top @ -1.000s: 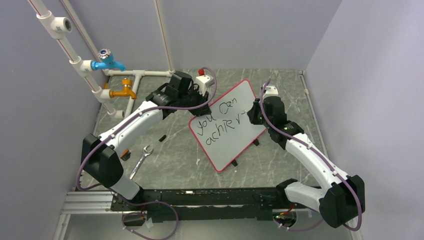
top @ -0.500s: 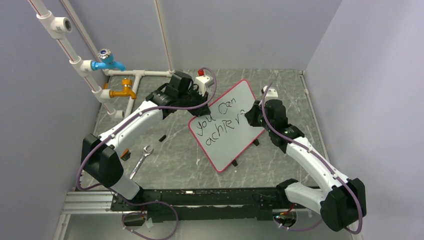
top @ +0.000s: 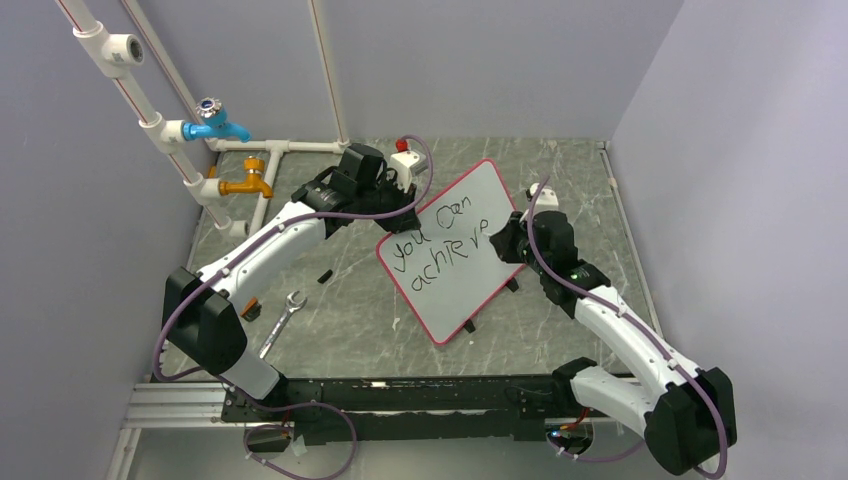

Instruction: Write a sentence on the whiteboard

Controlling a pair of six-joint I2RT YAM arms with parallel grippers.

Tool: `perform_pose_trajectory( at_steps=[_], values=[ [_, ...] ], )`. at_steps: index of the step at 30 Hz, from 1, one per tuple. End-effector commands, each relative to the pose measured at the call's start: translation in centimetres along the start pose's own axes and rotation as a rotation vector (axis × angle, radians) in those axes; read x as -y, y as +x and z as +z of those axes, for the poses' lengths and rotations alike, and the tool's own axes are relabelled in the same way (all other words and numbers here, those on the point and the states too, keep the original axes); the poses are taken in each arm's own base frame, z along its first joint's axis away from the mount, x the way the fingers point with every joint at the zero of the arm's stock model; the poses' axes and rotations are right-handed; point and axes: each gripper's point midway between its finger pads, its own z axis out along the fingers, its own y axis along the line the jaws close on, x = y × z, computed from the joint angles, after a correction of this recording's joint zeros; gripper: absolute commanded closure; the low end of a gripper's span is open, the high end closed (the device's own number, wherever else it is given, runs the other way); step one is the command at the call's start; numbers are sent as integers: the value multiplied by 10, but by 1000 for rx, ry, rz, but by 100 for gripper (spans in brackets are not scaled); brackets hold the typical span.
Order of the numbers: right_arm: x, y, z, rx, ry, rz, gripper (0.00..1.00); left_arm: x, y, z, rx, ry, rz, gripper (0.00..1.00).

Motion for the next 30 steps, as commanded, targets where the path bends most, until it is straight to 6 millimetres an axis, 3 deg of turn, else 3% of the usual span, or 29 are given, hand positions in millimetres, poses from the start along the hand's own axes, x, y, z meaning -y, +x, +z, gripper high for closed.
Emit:
perform_pose_trajectory(
  at_steps=[1,11,17,20,23,26,30],
  values=[
    [10,32,0,-100,32,10,100,2,-30,-11,94,-17,121,100],
    [27,24,-3,-69,131,-8,100,2,-30,-11,94,-16,121,100],
    [26,-29,-2,35,203,-37,100,3,-31,-12,96,-14,122,100],
    [18,-63,-12,93,211,-54,100,3,-31,-13,100,-14,122,100],
    [5,-82,-29,137,165,-52,100,4,-32,-15,106,-14,124,100],
    [-6,-79,-43,142,93,-50,100,6,-33,-15,109,-8,123,100],
    [-20,-57,-52,95,-16,-48,100,6,-33,-15,110,-7,121,100]
  ],
)
